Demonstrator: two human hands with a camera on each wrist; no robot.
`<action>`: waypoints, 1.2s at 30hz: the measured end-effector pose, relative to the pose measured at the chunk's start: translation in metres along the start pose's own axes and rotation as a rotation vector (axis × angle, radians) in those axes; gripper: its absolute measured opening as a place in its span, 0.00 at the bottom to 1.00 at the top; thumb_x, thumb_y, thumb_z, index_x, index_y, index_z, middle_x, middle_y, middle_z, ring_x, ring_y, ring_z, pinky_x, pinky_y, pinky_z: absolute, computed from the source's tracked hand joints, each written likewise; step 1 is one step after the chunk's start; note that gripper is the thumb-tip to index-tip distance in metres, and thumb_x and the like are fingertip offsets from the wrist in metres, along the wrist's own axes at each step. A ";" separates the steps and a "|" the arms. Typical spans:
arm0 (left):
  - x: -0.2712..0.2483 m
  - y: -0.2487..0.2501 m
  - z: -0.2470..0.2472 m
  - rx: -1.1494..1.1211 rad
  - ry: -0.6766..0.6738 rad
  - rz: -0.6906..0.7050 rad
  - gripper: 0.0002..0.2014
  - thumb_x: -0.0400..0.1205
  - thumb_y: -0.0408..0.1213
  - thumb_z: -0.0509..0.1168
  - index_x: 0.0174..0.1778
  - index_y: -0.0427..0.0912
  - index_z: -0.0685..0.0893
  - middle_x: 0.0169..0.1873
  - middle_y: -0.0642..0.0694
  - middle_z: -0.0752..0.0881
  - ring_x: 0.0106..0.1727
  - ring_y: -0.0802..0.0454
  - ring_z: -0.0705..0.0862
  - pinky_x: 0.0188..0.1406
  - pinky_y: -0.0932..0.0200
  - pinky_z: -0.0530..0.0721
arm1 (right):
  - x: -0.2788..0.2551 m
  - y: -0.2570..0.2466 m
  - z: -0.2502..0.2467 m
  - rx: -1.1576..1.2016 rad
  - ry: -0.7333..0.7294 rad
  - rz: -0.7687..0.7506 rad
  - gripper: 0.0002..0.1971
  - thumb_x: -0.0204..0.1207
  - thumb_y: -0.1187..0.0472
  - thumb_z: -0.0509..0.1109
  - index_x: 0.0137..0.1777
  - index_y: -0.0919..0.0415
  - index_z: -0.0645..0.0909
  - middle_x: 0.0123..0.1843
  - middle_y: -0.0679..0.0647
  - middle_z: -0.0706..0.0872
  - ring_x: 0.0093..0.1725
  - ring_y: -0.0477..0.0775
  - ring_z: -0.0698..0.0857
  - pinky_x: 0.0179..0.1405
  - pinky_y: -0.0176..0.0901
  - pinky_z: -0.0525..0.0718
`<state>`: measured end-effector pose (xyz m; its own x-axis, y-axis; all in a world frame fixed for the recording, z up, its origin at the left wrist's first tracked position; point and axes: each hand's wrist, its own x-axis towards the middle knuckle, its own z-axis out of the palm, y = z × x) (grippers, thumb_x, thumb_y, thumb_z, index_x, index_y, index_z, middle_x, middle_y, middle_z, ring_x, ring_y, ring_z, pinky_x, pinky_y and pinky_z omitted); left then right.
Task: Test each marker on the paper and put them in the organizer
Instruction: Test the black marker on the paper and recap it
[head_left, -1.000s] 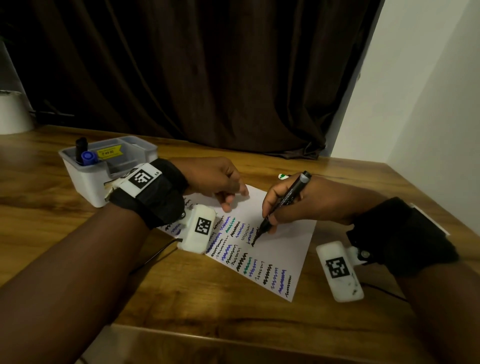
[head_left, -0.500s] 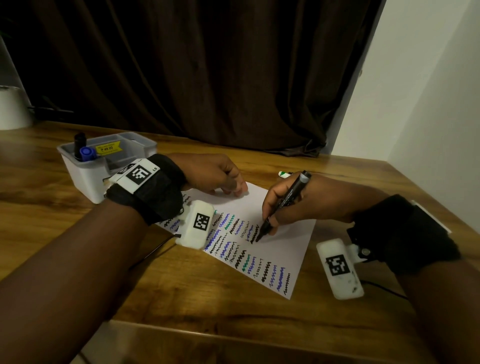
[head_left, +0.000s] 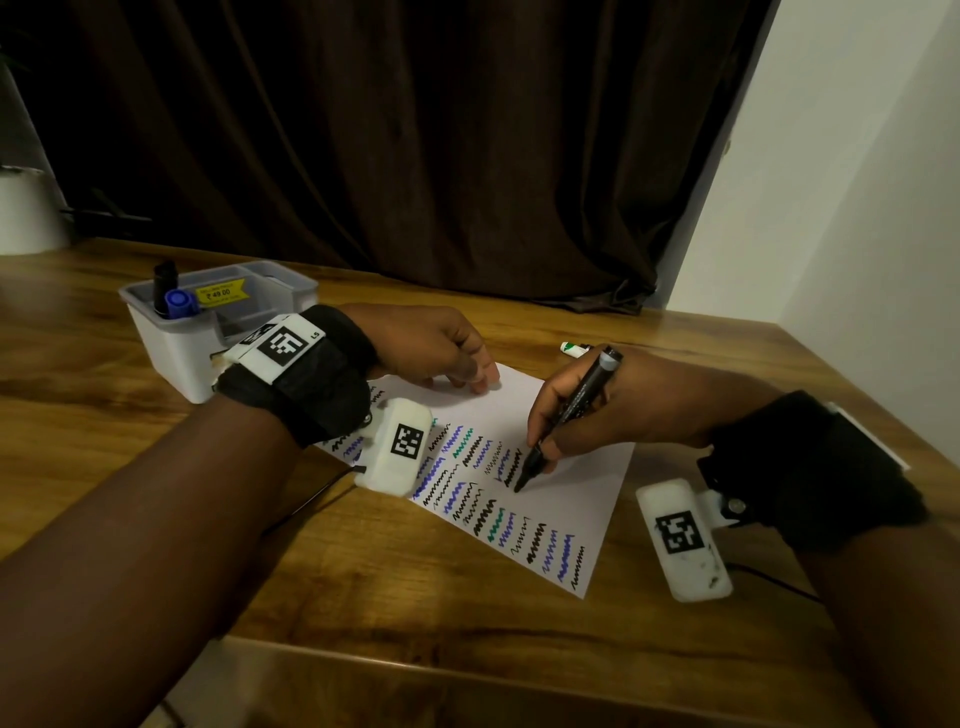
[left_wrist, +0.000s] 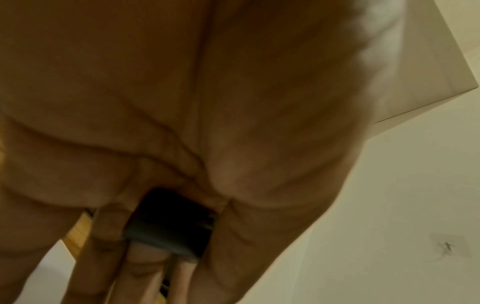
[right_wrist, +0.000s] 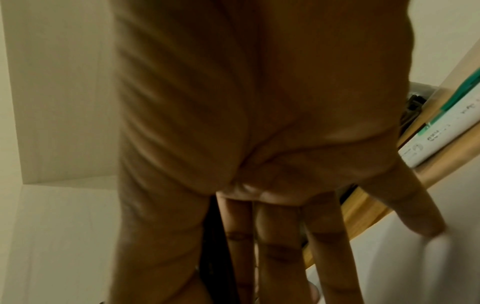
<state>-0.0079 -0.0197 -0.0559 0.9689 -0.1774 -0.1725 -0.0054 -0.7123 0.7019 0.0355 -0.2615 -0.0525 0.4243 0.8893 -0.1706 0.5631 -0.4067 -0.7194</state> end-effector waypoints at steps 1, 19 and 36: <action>0.000 0.000 0.000 0.002 -0.003 0.001 0.15 0.87 0.28 0.61 0.65 0.40 0.88 0.58 0.46 0.91 0.64 0.52 0.88 0.61 0.60 0.84 | 0.000 0.000 0.000 0.001 0.000 -0.001 0.06 0.80 0.66 0.76 0.54 0.59 0.91 0.53 0.51 0.96 0.55 0.50 0.95 0.51 0.39 0.91; -0.004 0.002 0.000 -0.009 -0.004 -0.020 0.15 0.88 0.29 0.60 0.66 0.39 0.87 0.60 0.46 0.91 0.64 0.54 0.88 0.56 0.66 0.84 | 0.002 0.004 -0.001 0.021 0.033 0.005 0.04 0.79 0.66 0.77 0.52 0.62 0.91 0.51 0.54 0.96 0.55 0.54 0.94 0.53 0.42 0.91; -0.002 0.001 0.000 -0.010 -0.019 -0.021 0.14 0.88 0.28 0.60 0.66 0.37 0.87 0.61 0.44 0.90 0.66 0.51 0.87 0.71 0.52 0.82 | 0.002 0.007 -0.003 0.036 0.051 0.015 0.05 0.80 0.67 0.75 0.53 0.65 0.91 0.51 0.55 0.96 0.55 0.52 0.94 0.53 0.40 0.90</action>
<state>-0.0102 -0.0203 -0.0544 0.9639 -0.1751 -0.2007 0.0177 -0.7096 0.7044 0.0426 -0.2628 -0.0560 0.4685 0.8710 -0.1478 0.5308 -0.4113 -0.7410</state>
